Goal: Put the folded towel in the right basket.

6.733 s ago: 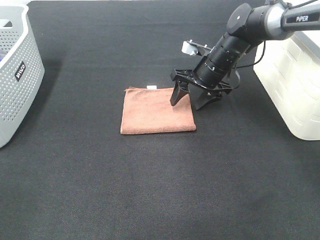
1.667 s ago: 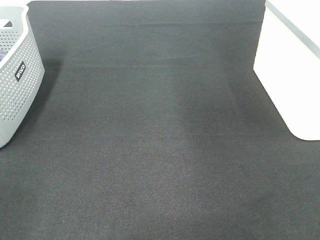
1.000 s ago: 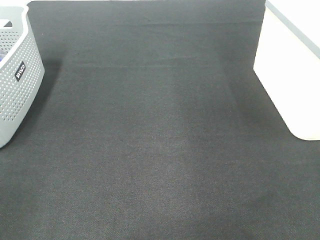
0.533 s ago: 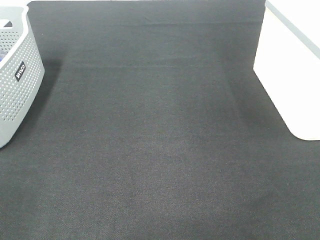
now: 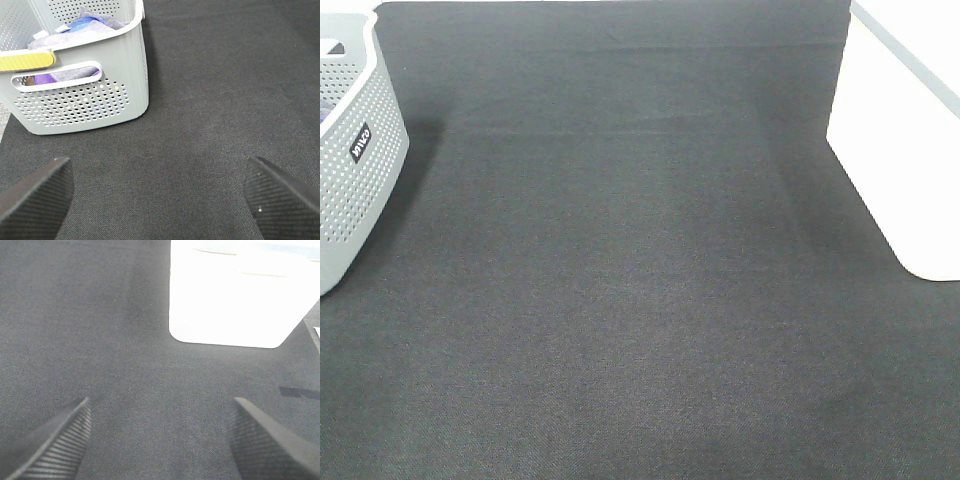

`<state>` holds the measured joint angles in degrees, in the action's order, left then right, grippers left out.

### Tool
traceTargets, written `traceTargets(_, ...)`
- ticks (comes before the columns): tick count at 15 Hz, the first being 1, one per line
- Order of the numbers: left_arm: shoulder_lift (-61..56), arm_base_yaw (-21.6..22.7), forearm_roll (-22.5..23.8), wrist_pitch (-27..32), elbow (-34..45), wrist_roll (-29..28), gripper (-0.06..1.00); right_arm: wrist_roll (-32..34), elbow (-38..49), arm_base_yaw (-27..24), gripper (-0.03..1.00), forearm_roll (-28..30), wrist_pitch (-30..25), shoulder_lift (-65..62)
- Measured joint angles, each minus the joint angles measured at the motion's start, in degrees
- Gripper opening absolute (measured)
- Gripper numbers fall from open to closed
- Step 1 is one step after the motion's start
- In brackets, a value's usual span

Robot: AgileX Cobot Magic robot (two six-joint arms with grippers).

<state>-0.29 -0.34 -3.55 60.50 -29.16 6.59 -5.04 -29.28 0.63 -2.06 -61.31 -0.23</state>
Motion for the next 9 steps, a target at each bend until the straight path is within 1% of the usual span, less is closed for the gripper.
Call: traceTargets(9,0.0,0.0,0.0,0.0,0.0,0.0,0.87,0.11,0.34,0.0,0.72,0.0,0.06,0.0)
